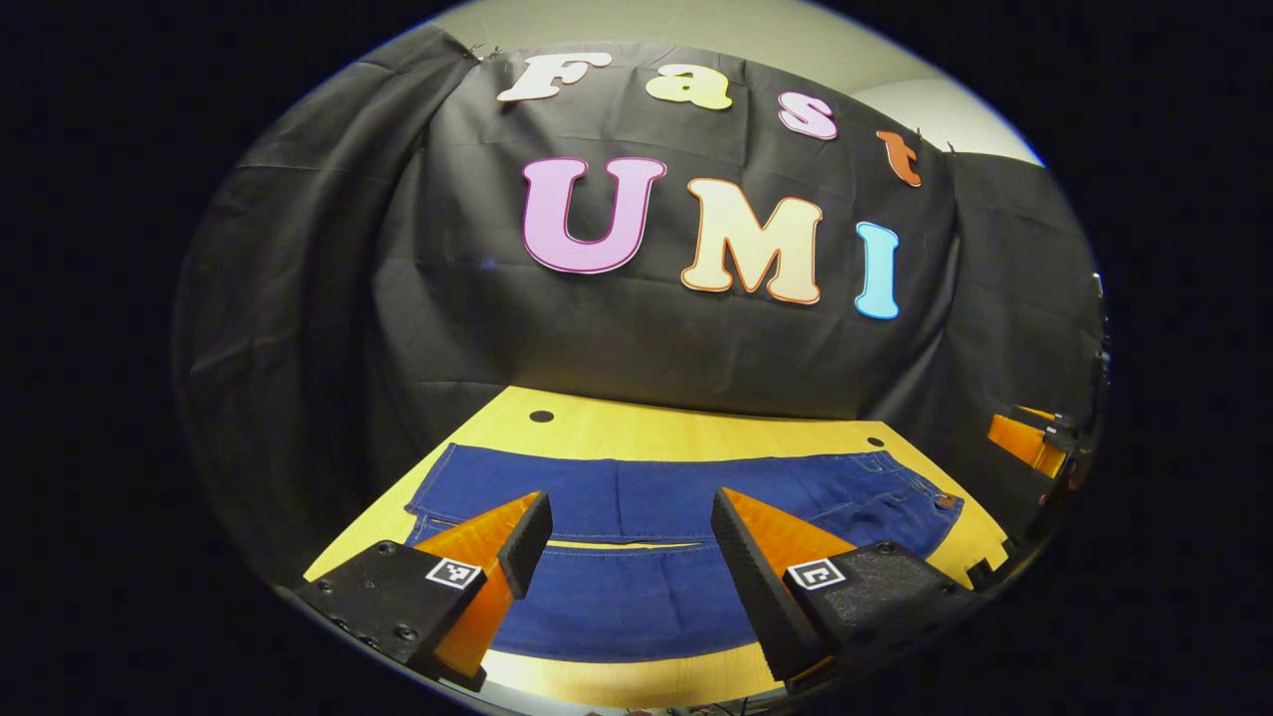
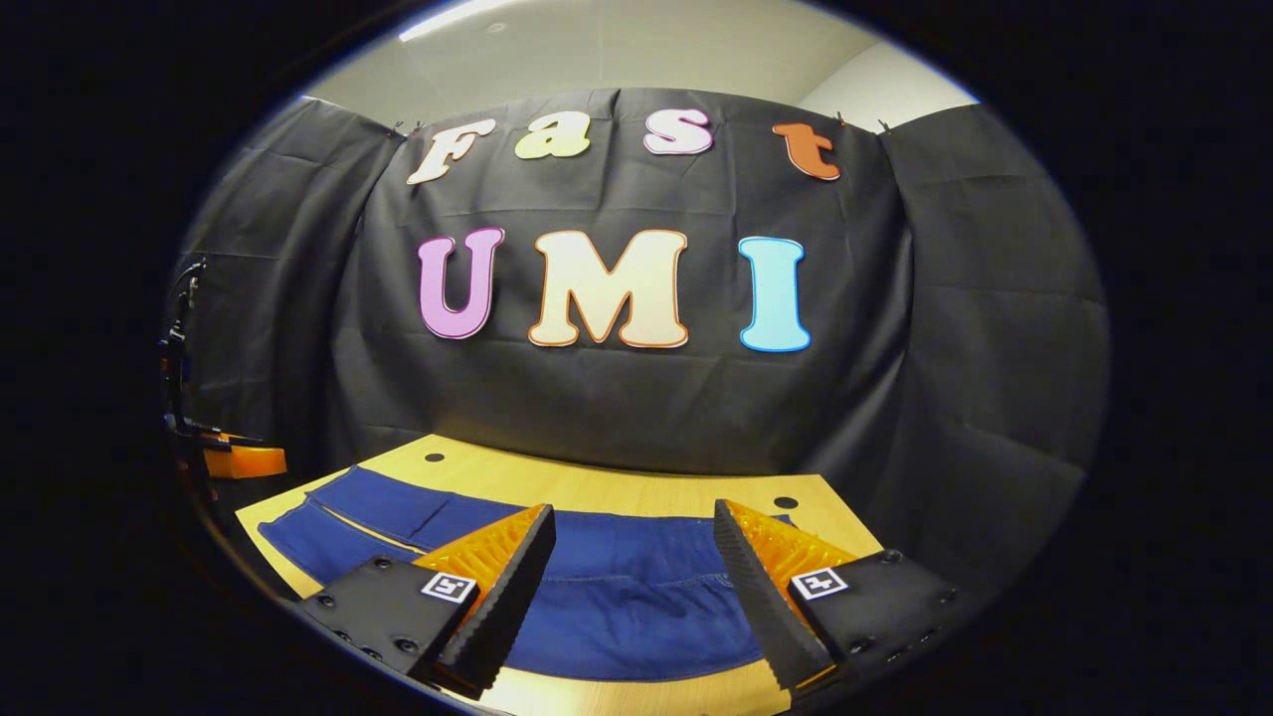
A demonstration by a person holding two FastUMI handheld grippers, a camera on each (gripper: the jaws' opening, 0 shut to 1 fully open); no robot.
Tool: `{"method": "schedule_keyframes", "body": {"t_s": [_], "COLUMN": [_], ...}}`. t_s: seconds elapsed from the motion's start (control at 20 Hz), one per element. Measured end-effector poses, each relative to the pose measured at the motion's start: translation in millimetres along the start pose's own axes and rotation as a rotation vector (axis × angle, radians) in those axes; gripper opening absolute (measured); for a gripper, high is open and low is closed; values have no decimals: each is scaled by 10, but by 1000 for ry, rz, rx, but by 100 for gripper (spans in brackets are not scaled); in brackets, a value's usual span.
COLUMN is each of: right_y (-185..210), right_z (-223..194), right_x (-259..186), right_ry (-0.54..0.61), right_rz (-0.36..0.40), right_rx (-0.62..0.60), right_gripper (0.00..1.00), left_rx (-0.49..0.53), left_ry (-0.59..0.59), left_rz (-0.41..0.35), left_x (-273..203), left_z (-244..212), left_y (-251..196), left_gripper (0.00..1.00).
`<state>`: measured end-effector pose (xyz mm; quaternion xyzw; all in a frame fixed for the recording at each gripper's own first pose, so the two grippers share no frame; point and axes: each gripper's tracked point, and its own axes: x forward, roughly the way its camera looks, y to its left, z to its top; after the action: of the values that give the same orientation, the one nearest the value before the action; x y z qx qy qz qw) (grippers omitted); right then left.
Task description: Grasp the waist and the cuffs of the jeans and fold them to make the two legs overlap; first hold the waist and fold one-third of the jeans toward the cuffs, then hold the cuffs and fold the remaining one-third in the same direction to finish folding.
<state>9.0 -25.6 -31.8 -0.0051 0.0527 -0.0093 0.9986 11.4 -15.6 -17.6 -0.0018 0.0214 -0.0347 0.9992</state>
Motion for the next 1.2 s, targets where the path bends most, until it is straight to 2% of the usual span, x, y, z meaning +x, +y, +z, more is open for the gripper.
{"method": "schedule_keyframes", "body": {"t_s": [0.2,0.6,0.9,1.2], "right_y": [-34,-196,-193,-35], "right_z": [-132,-446,-577,-694], "right_x": [-28,-167,-279,-264], "right_ry": [49,154,190,227], "right_rz": [11,-29,-46,-13], "right_rx": [0,8,-70,-140], "right_gripper": [100,100,99,100], "left_rx": [40,182,310,370], "left_ry": [114,423,623,740], "left_rz": [-103,-427,-545,-570], "left_x": [-48,-352,-440,-305], "left_z": [-346,-1115,-1746,-2051], "left_y": [46,133,474,843], "left_gripper": [96,96,96,96]}}
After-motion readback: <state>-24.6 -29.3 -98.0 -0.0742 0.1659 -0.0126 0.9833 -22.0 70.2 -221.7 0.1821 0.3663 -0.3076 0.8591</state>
